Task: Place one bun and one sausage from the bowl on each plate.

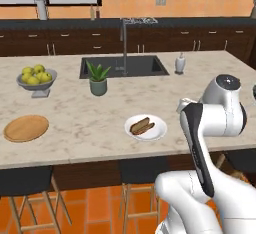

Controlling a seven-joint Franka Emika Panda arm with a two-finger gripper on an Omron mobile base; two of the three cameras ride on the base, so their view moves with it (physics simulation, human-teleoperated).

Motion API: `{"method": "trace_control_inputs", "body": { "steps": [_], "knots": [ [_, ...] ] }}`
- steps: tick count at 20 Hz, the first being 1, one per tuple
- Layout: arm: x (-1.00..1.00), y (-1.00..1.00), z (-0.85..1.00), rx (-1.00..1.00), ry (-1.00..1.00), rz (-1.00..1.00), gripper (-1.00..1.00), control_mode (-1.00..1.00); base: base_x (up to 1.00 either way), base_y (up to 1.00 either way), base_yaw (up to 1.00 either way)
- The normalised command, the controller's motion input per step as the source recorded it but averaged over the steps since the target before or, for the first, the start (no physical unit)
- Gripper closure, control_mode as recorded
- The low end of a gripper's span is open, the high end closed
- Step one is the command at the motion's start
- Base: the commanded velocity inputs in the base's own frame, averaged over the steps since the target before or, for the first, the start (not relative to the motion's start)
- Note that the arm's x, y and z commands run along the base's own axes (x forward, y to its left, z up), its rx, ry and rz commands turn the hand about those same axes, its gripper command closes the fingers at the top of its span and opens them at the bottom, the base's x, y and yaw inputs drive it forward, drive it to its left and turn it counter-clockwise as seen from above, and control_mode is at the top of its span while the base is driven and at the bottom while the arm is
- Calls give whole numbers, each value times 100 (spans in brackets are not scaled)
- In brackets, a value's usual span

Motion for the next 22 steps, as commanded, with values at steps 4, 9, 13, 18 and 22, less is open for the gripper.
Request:
{"method": "trace_control_inputs", "body": {
  "steps": [4, 9, 13, 18, 22],
  "knots": [
    [30, 12, -3, 0, 3, -8, 100, -100, 22, 41, -10],
    [72, -2, -49, 5, 12, -8, 100, -100, 0, 0, 0],
    [81, 0, -81, 8, 12, -6, 100, -100, 0, 0, 0],
    [77, 0, -73, 8, 2, -5, 100, -100, 0, 0, 0],
    [76, 0, -44, 8, 0, -4, 100, -100, 0, 0, 0]
  ]
}}
